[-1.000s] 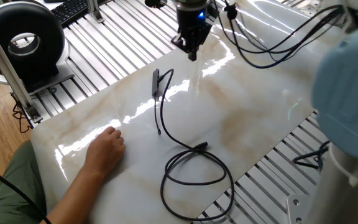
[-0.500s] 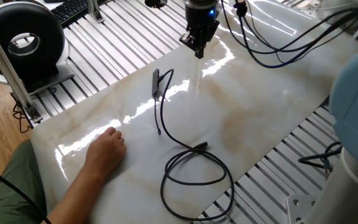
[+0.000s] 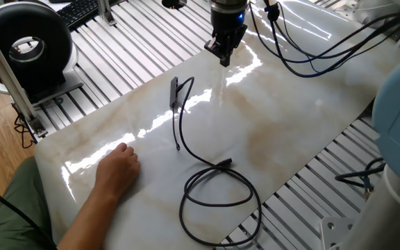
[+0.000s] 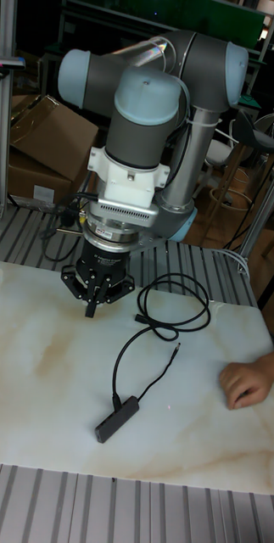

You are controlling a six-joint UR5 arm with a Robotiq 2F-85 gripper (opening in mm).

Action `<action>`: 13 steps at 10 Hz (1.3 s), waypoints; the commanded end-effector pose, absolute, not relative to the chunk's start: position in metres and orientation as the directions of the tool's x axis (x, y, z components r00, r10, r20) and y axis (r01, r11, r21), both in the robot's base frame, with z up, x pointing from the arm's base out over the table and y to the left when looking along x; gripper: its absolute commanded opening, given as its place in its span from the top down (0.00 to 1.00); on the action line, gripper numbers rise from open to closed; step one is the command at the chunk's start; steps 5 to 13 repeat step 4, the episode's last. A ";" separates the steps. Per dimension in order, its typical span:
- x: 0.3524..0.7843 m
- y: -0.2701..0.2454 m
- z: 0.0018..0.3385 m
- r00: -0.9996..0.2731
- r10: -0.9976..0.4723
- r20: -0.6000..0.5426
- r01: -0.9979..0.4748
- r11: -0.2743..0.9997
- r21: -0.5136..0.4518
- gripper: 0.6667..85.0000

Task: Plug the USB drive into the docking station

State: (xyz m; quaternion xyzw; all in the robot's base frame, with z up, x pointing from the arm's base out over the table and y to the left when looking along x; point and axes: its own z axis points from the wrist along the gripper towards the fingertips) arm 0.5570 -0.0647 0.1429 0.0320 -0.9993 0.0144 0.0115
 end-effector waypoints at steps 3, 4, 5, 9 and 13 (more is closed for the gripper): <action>0.557 -0.068 0.135 -0.998 -0.065 0.010 -0.065 0.998 -0.015 0.99; 0.557 -0.068 0.134 -0.998 -0.068 0.010 -0.068 0.998 -0.015 0.99; 0.557 -0.068 0.134 -0.998 -0.068 0.010 -0.068 0.998 -0.015 0.99; 0.557 -0.068 0.134 -0.998 -0.068 0.010 -0.068 0.998 -0.015 0.99; 0.557 -0.068 0.134 -0.998 -0.068 0.010 -0.068 0.998 -0.015 0.99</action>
